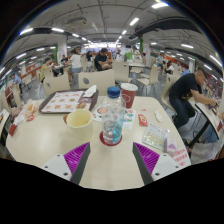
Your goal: Pour water
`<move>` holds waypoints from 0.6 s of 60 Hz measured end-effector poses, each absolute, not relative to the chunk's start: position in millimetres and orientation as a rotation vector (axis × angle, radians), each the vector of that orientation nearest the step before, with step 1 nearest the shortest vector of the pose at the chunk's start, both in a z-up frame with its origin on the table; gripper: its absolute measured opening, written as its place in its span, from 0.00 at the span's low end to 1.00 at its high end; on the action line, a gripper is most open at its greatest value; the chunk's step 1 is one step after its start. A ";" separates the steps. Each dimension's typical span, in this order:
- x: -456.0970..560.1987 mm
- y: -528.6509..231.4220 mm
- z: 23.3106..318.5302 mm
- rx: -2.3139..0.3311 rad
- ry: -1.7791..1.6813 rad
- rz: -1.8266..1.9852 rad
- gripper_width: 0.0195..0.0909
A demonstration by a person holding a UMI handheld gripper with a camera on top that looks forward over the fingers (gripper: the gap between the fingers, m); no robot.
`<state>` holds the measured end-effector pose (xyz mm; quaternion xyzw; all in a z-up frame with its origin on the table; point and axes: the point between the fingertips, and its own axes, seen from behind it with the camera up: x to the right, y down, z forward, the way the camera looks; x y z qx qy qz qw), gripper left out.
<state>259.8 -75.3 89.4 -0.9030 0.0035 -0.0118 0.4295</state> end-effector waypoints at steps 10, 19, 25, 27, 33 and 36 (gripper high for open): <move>249.4 -134.1 110.9 -2.295 0.054 -0.032 0.92; 241.1 -159.2 128.9 -2.280 0.052 -0.051 0.92; 236.7 -165.2 136.3 -2.267 0.029 -0.055 0.92; 232.3 -164.6 138.2 -2.271 0.024 -0.047 0.92; 230.9 -166.3 137.1 -2.273 0.027 -0.054 0.92; 230.3 -167.4 137.5 -2.270 0.012 -0.053 0.93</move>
